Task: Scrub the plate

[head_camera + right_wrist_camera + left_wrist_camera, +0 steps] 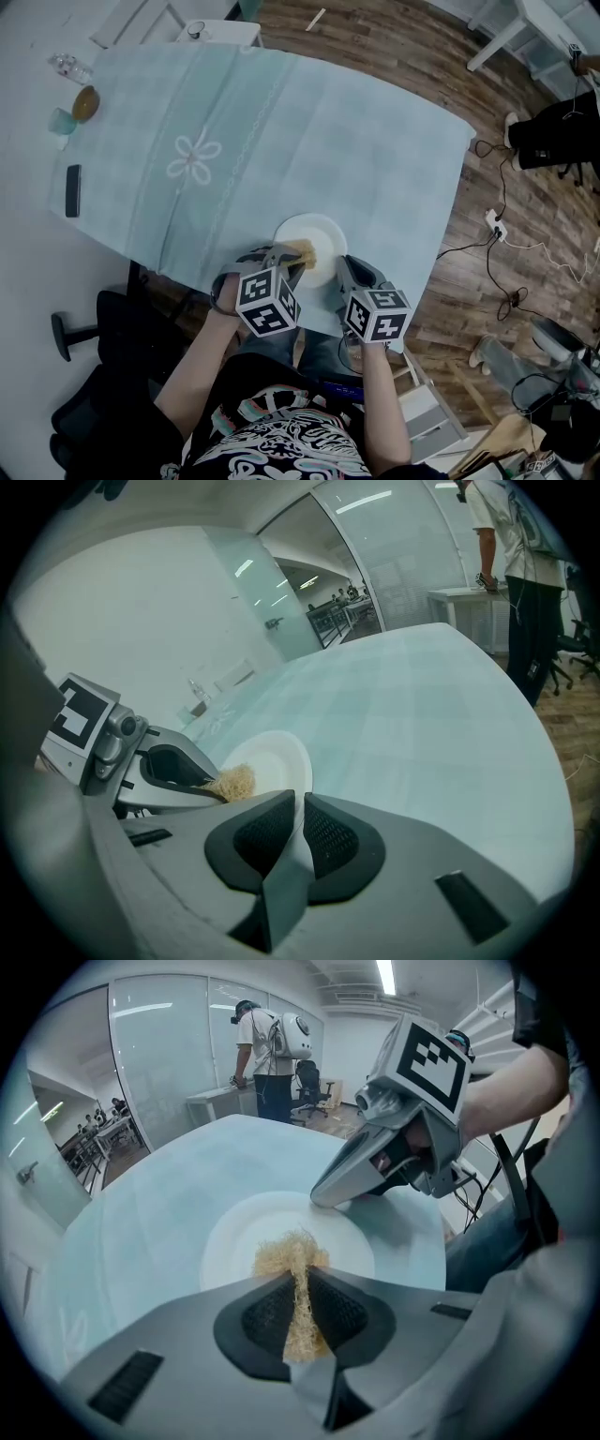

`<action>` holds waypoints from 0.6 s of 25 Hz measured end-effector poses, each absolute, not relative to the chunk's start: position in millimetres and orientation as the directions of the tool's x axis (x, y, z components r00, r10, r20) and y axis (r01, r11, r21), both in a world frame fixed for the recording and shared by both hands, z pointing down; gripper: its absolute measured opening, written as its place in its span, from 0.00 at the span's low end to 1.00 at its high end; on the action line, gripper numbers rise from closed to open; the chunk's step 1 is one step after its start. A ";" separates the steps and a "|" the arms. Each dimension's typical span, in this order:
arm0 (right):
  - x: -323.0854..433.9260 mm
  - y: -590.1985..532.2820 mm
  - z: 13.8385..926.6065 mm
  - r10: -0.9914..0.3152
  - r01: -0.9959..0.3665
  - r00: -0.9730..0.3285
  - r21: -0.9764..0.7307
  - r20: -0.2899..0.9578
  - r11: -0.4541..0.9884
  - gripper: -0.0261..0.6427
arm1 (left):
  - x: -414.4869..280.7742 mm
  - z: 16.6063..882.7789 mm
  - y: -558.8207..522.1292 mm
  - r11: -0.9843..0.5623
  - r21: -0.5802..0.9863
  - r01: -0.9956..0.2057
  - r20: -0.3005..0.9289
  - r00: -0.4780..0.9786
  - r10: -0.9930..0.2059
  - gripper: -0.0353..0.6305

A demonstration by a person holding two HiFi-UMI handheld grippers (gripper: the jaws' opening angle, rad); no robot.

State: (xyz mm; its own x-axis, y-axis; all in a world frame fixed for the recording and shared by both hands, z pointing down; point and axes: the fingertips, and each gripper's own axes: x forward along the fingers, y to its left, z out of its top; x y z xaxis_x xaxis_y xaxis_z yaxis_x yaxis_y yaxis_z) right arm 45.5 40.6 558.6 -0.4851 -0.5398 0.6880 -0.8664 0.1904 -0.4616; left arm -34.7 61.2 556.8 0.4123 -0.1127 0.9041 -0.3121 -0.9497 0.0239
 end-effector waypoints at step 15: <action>46.0 42.4 558.3 -0.541 -0.865 -0.487 -0.463 0.686 0.192 0.07 | -53.8 553.9 45.8 -0.939 -0.032 -0.344 0.910 0.379 -0.169 0.15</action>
State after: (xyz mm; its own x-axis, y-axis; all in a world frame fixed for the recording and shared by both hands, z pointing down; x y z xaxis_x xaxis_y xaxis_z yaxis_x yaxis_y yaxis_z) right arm 46.0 42.4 558.3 -0.4870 -0.5406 0.6860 -0.8652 0.1917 -0.4633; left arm -53.8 45.8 553.9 0.3787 -0.1693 0.9099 -0.3437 -0.9385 -0.0316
